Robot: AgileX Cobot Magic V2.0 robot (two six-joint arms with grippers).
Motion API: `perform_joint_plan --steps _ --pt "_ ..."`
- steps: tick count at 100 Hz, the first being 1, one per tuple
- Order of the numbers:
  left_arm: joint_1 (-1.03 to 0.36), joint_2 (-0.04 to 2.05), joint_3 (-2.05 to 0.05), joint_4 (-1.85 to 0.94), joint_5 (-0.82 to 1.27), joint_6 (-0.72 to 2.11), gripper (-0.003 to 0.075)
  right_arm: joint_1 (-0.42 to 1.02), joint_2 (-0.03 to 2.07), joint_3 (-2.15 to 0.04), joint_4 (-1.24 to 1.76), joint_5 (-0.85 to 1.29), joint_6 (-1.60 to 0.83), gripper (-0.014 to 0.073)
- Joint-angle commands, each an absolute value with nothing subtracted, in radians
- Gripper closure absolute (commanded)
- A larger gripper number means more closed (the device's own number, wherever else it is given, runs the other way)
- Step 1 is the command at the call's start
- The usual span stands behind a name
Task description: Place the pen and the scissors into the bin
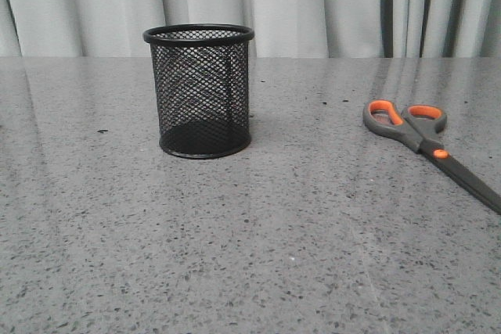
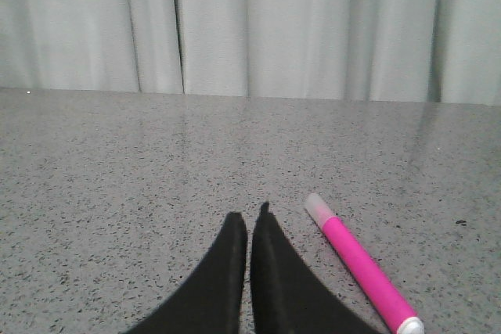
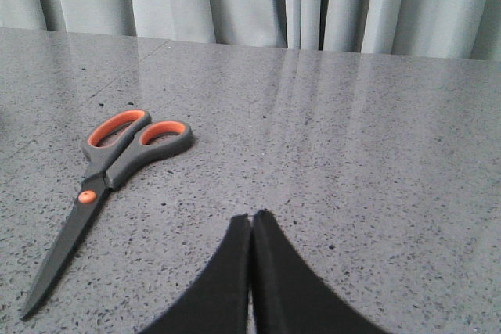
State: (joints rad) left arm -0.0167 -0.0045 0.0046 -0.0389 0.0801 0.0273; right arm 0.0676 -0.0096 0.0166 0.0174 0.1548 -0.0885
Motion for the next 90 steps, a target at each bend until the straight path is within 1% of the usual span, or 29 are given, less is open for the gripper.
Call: perform_joint_plan --steps 1,90 --pt "-0.014 -0.035 0.030 -0.046 0.000 0.017 0.0740 0.061 -0.033 0.024 0.009 0.074 -0.094 0.0648" --pt "-0.014 -0.035 0.030 -0.046 0.000 0.017 0.0740 0.061 -0.033 0.024 0.000 0.074 -0.094 0.0648"
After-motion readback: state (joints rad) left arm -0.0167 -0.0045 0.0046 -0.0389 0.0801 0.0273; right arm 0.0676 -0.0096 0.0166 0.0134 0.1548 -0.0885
